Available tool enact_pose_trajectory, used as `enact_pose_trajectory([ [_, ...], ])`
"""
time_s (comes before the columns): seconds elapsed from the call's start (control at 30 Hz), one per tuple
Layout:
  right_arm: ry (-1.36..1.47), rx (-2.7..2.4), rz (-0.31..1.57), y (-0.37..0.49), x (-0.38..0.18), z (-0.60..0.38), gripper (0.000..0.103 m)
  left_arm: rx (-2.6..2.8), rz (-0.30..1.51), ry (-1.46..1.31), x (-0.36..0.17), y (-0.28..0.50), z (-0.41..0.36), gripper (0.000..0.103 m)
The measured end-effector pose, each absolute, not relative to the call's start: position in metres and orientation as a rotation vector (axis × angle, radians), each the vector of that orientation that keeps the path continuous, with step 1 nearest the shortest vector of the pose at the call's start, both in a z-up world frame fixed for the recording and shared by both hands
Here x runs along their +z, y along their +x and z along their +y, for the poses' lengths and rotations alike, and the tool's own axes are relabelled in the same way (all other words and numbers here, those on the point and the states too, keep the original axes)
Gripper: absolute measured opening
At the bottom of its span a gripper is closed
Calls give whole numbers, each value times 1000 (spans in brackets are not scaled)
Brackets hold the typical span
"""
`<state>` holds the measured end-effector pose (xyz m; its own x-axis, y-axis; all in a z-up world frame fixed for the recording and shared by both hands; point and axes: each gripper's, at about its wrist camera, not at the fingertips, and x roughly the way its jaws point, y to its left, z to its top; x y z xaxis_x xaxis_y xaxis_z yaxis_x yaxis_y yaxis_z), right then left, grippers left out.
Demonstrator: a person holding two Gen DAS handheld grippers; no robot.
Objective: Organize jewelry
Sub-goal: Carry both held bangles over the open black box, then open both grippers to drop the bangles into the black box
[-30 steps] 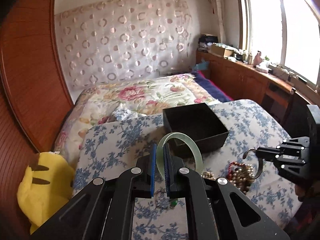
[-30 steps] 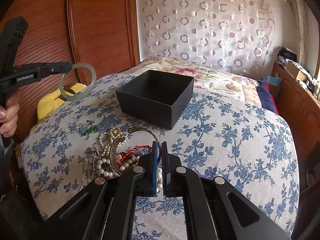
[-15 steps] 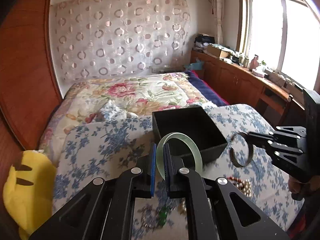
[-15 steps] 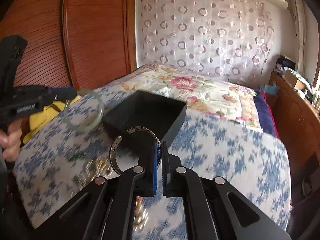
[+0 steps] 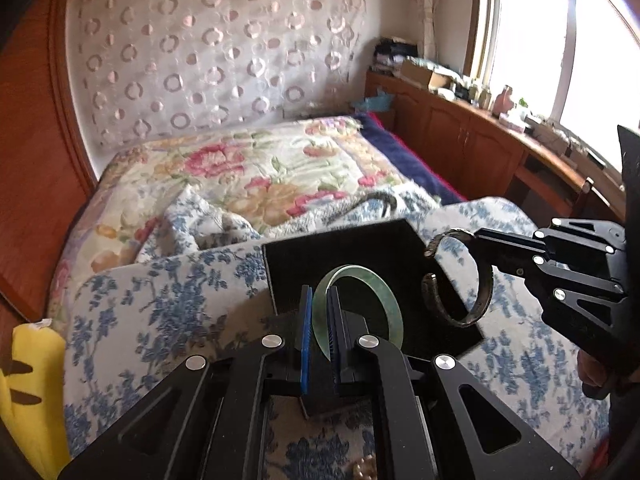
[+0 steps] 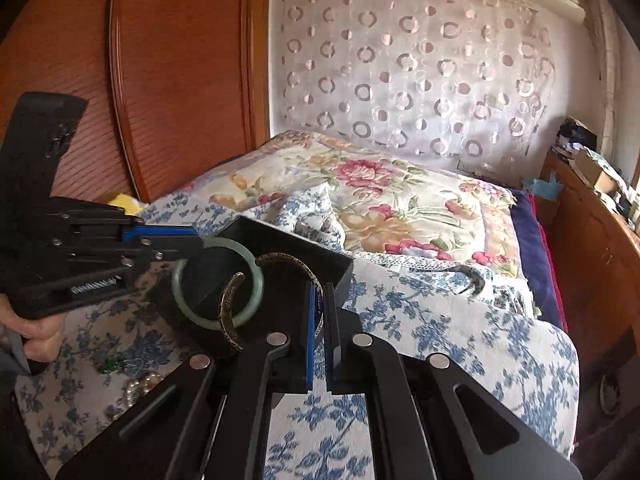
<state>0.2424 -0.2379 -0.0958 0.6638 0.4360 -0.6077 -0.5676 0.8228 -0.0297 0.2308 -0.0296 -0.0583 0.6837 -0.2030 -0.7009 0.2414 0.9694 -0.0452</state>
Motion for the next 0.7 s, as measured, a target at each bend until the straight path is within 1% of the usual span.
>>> enact_pose_trajectory([
  [0.17, -259, 603, 655, 253, -110, -225, 4, -257, 812, 56, -69, 240, -31, 7],
  [0.5, -325, 664, 708, 254, -125, -203, 6, -233, 764, 45, -53, 221, -12, 7],
  [0.7, -300, 669, 715, 253, -123, -203, 7, -218, 753, 36, -48, 205, 3, 12],
])
